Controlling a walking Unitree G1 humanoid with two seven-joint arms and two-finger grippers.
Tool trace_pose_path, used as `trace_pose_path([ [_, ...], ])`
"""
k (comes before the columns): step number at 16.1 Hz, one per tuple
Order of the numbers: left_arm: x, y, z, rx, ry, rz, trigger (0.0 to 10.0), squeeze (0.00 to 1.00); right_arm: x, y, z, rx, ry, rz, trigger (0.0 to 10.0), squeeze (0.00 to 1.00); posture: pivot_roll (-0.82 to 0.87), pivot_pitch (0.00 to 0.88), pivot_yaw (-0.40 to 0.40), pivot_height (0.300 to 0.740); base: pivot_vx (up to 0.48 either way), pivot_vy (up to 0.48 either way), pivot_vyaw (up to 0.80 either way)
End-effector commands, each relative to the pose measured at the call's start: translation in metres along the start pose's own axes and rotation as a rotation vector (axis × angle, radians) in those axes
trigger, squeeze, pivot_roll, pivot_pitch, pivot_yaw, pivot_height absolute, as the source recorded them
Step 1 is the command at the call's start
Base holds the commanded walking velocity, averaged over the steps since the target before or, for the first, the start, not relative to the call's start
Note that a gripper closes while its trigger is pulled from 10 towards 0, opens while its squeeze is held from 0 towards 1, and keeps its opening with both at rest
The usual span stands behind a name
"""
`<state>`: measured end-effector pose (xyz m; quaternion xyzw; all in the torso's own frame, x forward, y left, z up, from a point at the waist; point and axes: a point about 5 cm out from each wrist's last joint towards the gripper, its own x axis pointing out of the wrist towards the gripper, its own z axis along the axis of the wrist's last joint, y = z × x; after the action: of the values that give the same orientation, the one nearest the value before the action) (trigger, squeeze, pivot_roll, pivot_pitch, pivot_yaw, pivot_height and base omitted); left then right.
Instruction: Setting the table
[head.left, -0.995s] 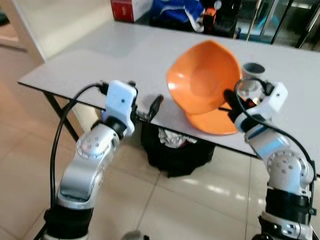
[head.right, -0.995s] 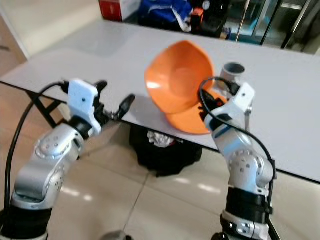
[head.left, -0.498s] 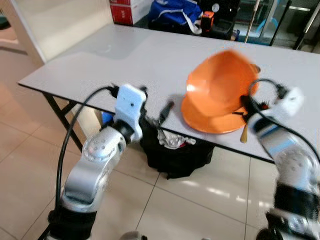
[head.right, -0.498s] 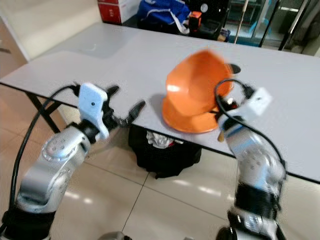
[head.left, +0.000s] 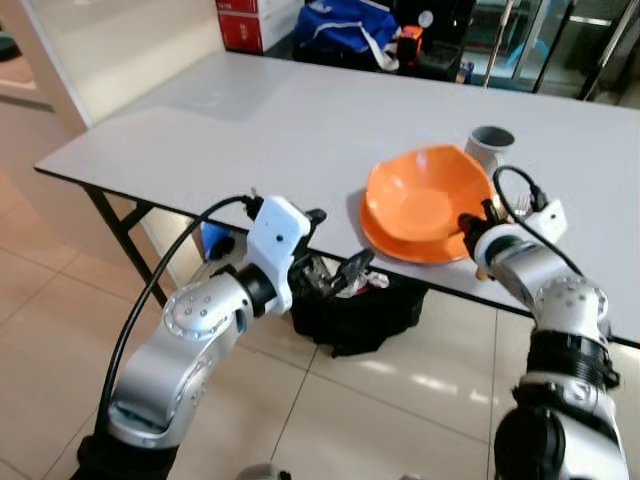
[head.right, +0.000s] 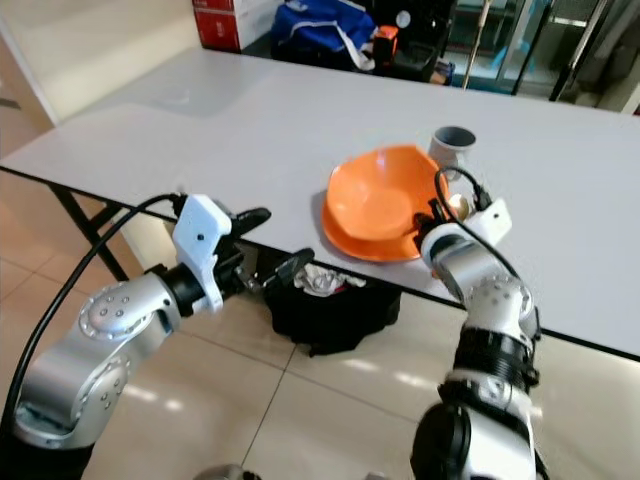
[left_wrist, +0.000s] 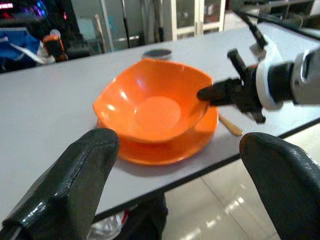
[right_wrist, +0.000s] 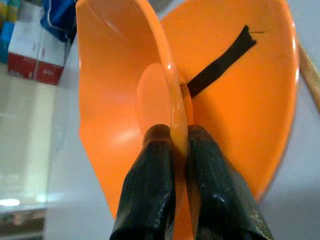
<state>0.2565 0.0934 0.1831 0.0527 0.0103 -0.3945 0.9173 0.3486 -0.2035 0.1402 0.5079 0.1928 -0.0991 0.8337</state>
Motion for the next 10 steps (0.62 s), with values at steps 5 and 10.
trace_pose_path([
  [5,-0.003,-0.002,0.004,-0.001,-0.001,-0.007,10.0,0.0,0.006,0.011,0.007,0.115,0.016,0.029,10.0,1.0,0.05,0.035,0.01,0.74,0.0,0.0,0.0],
  [10,-0.003,-0.003,0.005,-0.004,-0.004,-0.006,10.0,0.0,0.005,0.012,0.02,0.141,-0.042,0.03,10.0,1.0,0.05,0.038,0.008,0.74,0.0,0.0,0.0],
])
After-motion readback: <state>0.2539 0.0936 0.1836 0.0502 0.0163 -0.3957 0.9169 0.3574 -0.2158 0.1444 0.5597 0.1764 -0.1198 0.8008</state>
